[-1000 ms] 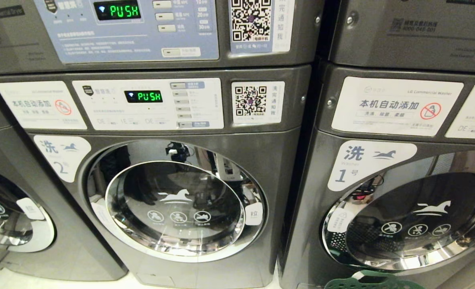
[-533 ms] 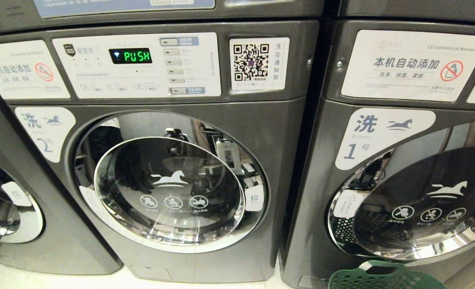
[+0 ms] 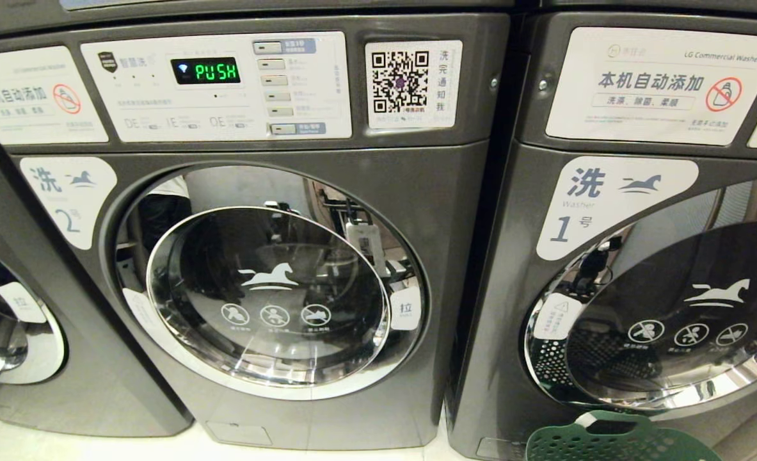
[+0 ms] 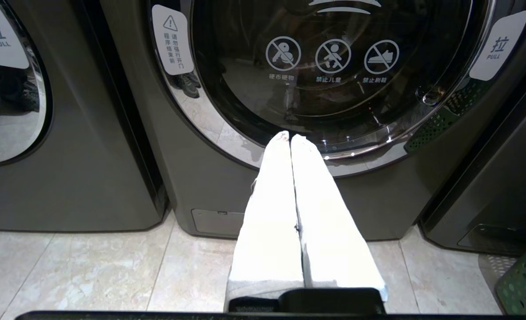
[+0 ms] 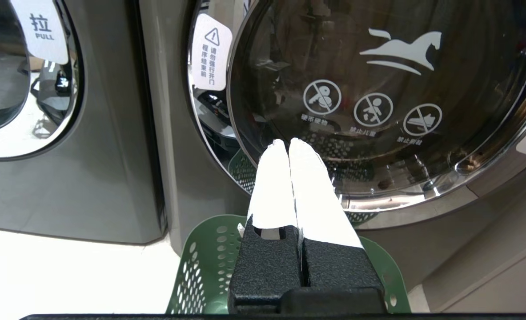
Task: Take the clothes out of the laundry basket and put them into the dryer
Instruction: Take the clothes out of the basket
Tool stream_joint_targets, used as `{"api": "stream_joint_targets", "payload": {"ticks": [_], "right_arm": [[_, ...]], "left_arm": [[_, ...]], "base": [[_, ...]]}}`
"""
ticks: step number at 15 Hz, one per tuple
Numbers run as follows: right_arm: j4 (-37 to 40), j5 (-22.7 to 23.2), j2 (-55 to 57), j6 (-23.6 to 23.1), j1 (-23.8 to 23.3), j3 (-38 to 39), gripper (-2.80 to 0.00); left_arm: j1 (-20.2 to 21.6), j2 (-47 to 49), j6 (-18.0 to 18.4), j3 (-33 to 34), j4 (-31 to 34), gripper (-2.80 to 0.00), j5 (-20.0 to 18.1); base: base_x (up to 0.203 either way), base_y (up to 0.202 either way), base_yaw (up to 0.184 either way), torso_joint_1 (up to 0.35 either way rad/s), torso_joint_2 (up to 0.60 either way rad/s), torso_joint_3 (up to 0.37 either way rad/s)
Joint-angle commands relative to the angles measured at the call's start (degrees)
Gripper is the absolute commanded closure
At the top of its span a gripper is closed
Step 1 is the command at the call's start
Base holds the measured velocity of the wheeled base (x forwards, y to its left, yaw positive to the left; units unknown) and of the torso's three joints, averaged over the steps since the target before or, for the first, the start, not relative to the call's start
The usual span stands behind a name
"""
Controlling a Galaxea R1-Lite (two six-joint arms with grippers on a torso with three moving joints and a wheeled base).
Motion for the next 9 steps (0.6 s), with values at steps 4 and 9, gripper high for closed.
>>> {"api": "stream_joint_targets", "payload": {"ticks": [4,9], "right_arm": [[0.1,-0.1,0.0,-0.1,0.0,1.1,0.00],[0.1,-0.1,0.0,-0.1,0.0,1.1,0.00]], "left_arm": [[0.0,-0.1,0.0,0.1,0.0,0.00,0.0],[0.0,-0.1,0.0,0.1,0.0,0.00,0.0]], "base": [[0.000,0.000,0.000,0.007,0.11,0.091],[0.000,0.000,0.000,0.000,0.02,0.012]]}}
